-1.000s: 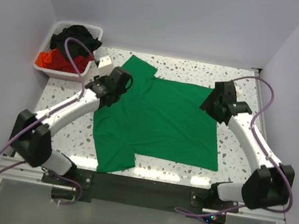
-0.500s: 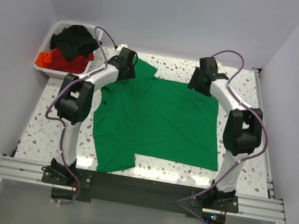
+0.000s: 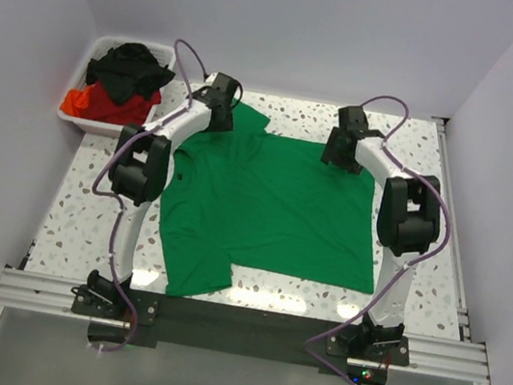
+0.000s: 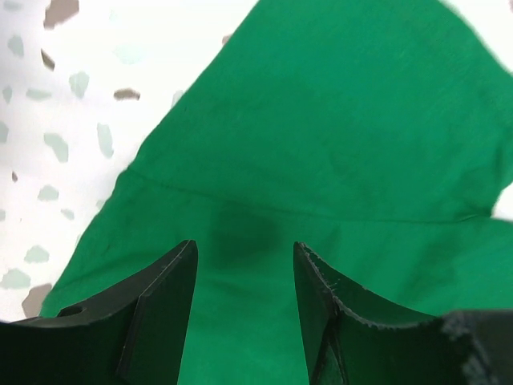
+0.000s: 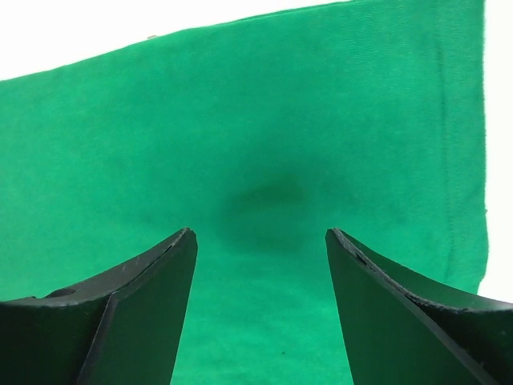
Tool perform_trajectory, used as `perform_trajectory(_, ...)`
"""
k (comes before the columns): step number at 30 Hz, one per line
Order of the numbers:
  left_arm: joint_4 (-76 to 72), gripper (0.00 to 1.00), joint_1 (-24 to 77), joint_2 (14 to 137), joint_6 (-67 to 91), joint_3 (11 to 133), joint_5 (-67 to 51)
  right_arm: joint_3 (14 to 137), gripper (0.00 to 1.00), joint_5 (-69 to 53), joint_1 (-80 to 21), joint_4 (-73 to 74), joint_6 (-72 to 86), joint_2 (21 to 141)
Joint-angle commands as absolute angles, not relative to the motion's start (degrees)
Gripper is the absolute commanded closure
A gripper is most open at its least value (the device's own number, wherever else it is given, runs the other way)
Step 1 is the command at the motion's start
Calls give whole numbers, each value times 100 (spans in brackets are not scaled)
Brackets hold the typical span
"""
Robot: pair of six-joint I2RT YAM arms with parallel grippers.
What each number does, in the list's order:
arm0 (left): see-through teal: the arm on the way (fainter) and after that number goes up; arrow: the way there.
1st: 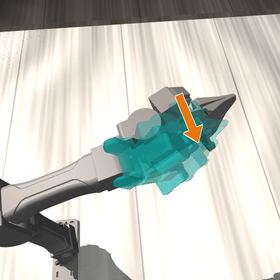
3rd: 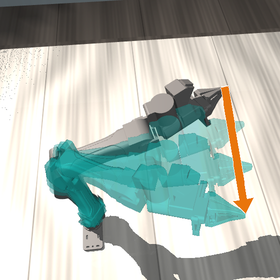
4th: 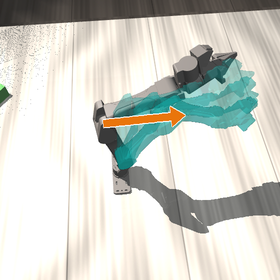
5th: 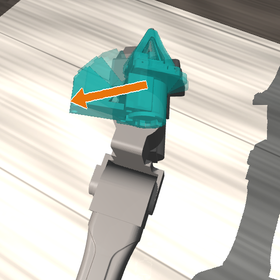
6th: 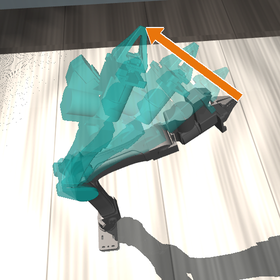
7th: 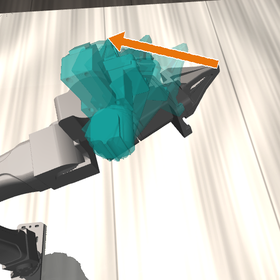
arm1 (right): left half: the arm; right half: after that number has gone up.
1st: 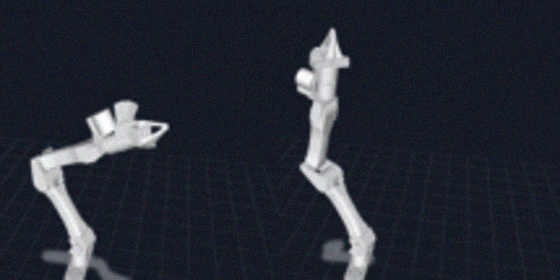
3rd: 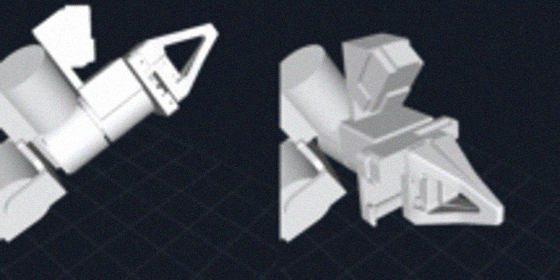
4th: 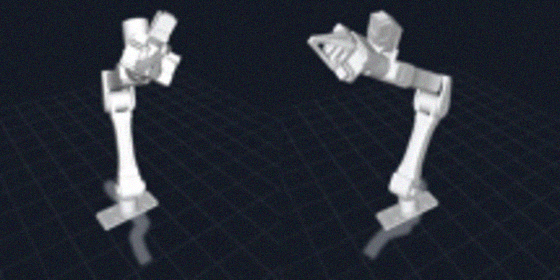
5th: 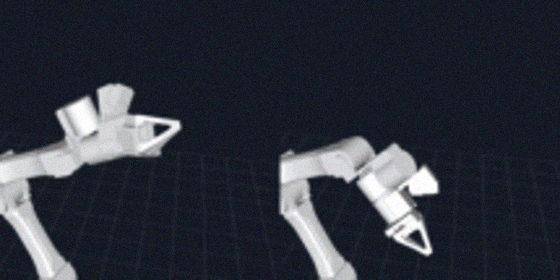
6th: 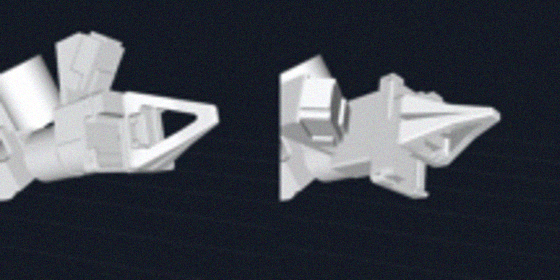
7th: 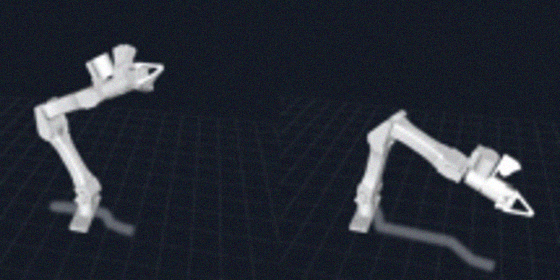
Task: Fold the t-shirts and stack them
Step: Flatten the tshirt out
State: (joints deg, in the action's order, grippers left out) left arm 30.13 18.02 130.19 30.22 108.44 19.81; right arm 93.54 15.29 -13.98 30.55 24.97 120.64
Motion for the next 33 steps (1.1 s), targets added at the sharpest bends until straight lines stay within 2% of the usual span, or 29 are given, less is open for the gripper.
perform_trajectory(1, 3507, 44, 1758, 12999, 3006, 10890, 2100, 9466, 30, 1679, -1266, 3085, 2505, 12111)
perform_trajectory(7, 3577, 43, 1758, 12964, 3059, 10424, 2127, 9475, 29, 1775, -1248, 3155, 2557, 12208)
perform_trajectory(23, 3876, 40, 1459, 13201, 3471, 10635, 2408, 9633, 28, 1547, -1125, 3226, 2593, 12814)
perform_trajectory(33, 3893, 39, 1318, 13517, 3489, 11108, 2347, 10694, 28, 1389, -923, 3541, 2505, 13508)
